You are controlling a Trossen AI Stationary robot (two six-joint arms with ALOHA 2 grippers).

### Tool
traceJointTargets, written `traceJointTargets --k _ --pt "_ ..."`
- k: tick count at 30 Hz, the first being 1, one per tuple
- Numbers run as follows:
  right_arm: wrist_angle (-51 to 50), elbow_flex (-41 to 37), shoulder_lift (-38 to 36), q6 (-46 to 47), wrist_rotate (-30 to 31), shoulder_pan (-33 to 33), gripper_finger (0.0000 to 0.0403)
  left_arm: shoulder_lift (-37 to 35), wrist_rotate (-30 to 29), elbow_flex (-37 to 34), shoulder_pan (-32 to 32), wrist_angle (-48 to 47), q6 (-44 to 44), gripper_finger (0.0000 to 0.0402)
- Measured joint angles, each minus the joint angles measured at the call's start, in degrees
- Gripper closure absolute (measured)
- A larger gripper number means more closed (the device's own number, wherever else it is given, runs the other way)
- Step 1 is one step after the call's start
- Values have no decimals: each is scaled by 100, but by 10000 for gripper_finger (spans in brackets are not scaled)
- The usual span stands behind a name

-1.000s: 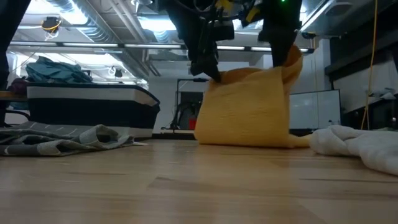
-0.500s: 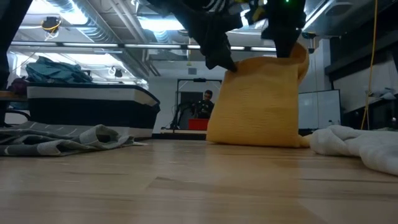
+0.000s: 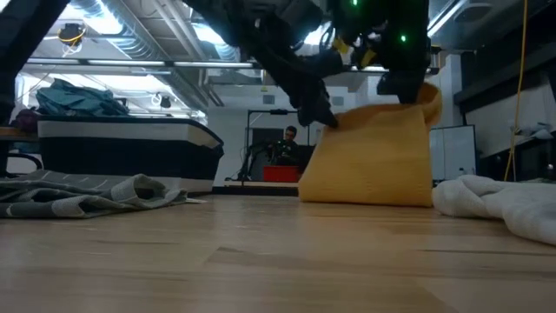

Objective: Fold towel
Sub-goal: Fold the yellow towel

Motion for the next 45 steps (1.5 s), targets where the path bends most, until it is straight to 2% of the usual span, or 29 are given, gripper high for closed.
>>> traceJointTargets --k 8,14,22,25,29,33,37,41,45 --pt "718 -690 2 -598 26 -562 402 407 352 0 292 1123 254 400" --pt "1468 -1235 4 -1026 32 -905 386 655 472 0 464 1520 223 400" --pt "1546 -1641 7 -1142 447 -1180 373 1121 624 0 638 2155 211 399" --pt "1703 -1767 7 -1143 473 -1264 372 1248 627 0 707 2053 133 379" --pt "1955 -1854 11 -1143 73 -1475 363 1255 612 -2 800 1816 -154 322" --pt "2181 -1896 11 -1140 -104 -1743 317 1255 589 -2 872 1880 -195 266" --pt "2316 -1896 11 -1151 91 -1976 244 1255 575 -2 899 1809 -267 228" --pt "2450 -1896 11 -1333 482 -2164 172 1255 575 -2 897 1835 -296 215" --pt "2550 -1896 11 -1386 427 -2276 127 1255 575 -2 898 1782 -570 218"
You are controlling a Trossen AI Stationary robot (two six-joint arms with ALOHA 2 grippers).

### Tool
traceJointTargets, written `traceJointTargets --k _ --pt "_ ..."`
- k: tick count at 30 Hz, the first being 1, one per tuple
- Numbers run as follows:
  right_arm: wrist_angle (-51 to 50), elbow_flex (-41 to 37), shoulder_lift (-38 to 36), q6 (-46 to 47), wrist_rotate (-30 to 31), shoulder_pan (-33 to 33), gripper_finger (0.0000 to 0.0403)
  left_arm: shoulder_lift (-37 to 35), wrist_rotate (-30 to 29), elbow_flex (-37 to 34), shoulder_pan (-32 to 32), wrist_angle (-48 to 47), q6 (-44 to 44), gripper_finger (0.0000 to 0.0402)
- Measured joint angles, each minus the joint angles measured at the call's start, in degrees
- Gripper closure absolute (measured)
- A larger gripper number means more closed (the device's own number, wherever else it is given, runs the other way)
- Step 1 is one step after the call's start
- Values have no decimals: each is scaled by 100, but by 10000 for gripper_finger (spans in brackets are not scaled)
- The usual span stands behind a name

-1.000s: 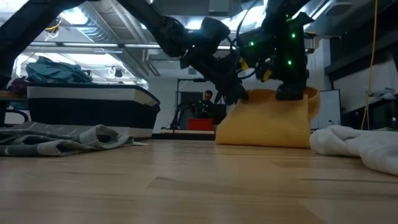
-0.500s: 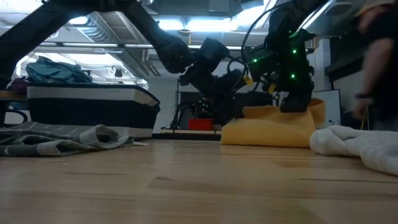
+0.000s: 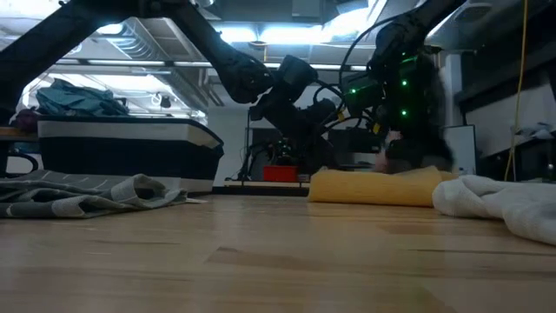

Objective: Fold towel
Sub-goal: Fold the yellow towel

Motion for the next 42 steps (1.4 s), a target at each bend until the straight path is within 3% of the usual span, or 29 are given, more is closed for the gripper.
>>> traceJointTargets --k 4,10,18,24,32,42 --pt "6 0 0 90 -580 3 110 0 8 0 -3 -265 -493 227" --pt "-33 0 -7 -34 -1556 4 115 -65 6 0 -6 -1107 -322 241" --pt "1 22 -560 -50 -1596 6 128 -519 -138 -2 -6 -1852 127 268" --pt "-3 181 -1190 116 -2008 8 132 -851 -87 0 -134 -1949 -369 284" --pt "37 260 -1528 398 -3083 84 132 -859 1325 2 -521 -1931 -875 303" --pt "-5 258 -1523 415 -3885 670 132 -280 1388 4 -633 -1328 -1022 320"
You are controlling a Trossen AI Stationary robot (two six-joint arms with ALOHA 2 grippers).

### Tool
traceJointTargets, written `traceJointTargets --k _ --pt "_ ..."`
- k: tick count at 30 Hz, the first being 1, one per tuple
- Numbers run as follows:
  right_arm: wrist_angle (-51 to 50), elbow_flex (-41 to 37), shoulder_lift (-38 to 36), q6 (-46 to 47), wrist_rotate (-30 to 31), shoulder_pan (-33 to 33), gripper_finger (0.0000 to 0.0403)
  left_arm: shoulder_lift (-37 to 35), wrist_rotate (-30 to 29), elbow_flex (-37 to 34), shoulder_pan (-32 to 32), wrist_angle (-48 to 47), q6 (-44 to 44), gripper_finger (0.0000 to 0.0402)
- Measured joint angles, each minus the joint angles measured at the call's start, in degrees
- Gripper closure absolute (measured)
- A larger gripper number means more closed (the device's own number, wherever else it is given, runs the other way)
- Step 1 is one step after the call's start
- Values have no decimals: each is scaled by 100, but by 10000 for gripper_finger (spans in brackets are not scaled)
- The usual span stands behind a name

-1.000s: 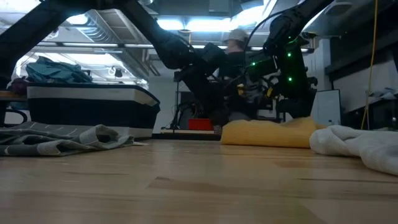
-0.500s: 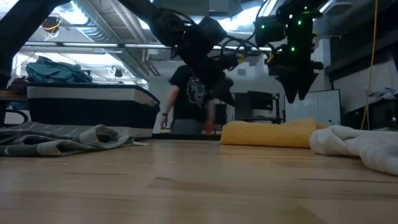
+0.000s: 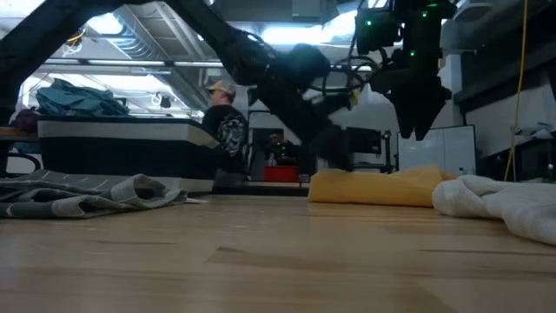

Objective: Fold towel
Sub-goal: Fold the yellow towel

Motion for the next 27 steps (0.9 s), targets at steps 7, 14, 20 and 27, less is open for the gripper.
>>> traceJointTargets --k 7,14,20,27 --pt "88 0 0 -11 -14 593 132 252 -7 22 -83 -1415 -592 337" --pt "731 -134 48 616 -199 1215 132 122 -53 26 -463 -2807 -930 355" --pt "1027 -144 249 635 -311 1997 132 99 -63 11 -856 -3302 -879 360" --pt "1178 -146 678 598 441 2938 132 108 -36 7 -1091 -3190 -533 339"
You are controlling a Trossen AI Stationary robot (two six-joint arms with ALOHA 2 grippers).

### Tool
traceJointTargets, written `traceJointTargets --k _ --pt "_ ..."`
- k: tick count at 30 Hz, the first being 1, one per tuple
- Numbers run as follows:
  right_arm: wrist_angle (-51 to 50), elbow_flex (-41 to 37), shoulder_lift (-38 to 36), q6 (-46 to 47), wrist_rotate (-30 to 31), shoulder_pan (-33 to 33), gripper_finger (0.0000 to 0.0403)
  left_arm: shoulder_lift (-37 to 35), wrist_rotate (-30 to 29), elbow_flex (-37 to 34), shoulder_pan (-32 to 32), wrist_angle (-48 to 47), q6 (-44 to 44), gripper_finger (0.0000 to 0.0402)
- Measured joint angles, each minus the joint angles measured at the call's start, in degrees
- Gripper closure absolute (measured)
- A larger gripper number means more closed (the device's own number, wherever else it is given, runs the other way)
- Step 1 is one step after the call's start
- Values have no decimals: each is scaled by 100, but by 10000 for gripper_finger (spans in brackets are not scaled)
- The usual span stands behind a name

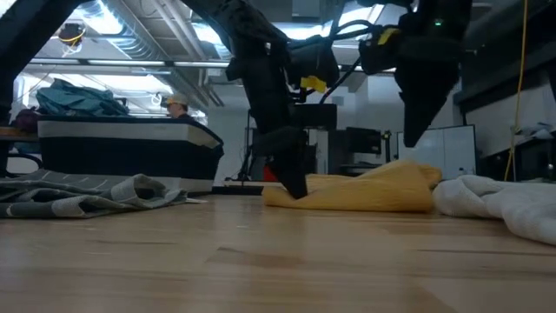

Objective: Fold towel
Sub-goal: Fold the yellow towel

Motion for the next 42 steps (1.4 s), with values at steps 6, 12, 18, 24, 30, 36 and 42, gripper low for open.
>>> traceJointTargets --k 6,12,18,24,30,36,42 --pt "296 -4 599 1 49 510 132 0 27 -4 -71 149 26 294" --pt "301 -4 1227 2 708 759 132 4 58 -7 -72 267 -13 265" --pt "222 28 1782 5 749 752 132 4 41 -7 -72 256 -13 263" --pt "183 38 1960 318 704 756 134 6 23 72 -70 190 -1 263" --pt "-51 301 1962 291 849 759 207 37 -5 607 -67 -406 159 262" --pt "12 328 1975 98 748 755 328 61 -25 1327 -67 -1491 308 262" --pt "2 330 1986 91 765 752 385 53 -27 1782 -144 -2801 455 262"
